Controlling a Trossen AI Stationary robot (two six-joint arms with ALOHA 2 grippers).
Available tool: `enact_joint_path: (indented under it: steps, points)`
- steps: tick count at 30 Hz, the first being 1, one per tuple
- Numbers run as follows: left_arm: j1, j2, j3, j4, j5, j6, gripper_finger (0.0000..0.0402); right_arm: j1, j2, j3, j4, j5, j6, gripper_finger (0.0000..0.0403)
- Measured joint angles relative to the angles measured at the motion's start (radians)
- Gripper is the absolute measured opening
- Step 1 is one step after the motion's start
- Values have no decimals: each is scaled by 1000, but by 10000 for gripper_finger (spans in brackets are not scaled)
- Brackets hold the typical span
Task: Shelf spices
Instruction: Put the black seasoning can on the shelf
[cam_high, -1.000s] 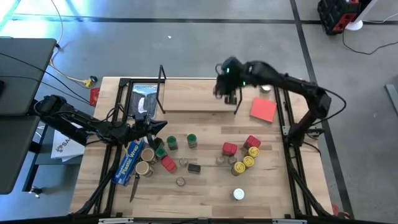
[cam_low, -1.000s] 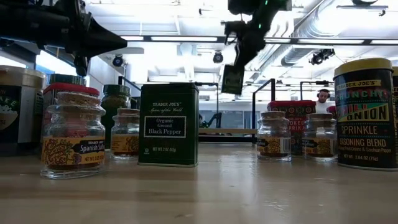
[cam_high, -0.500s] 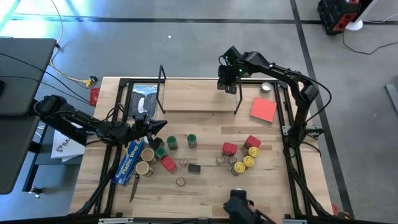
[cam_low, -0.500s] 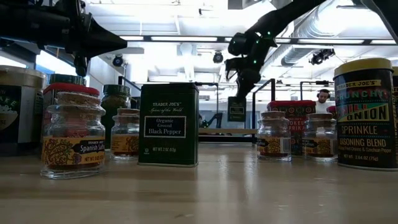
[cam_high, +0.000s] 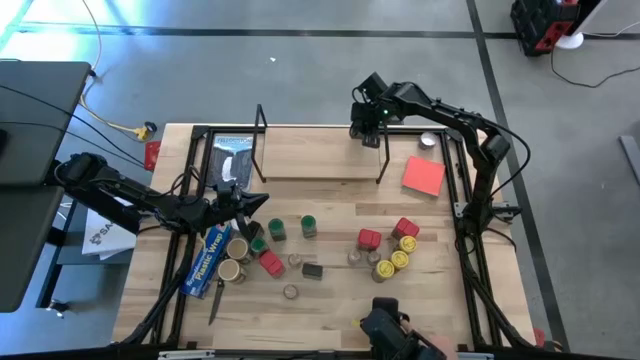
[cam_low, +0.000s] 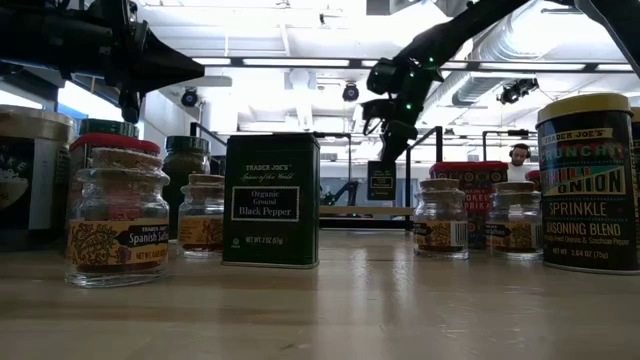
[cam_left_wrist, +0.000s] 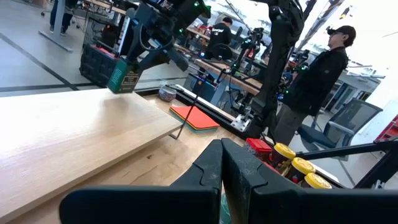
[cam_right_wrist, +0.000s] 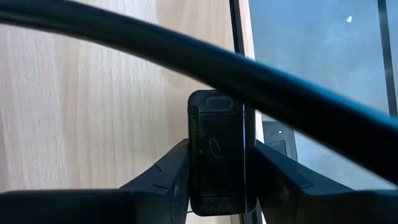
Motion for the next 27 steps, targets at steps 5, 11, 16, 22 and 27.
enact_joint_path:
  steps: [5, 11, 16, 22, 27]
  points:
    - [0, 0, 0, 0, 2, 0, 0, -6, 5, 0, 11, 0, 0, 143]
    - [0, 0, 0, 0, 3, 0, 0, -23, 5, -1, 5, 0, 0, 145]
    - [0, 0, 0, 0, 3, 0, 0, -35, 10, -1, 3, 0, 0, 145]
    - [0, 0, 0, 0, 10, 0, 0, -36, 21, -2, 3, -4, 0, 148]
    - [0, 0, 0, 1, 11, 0, 0, -39, 25, -2, 1, -3, -4, 179]
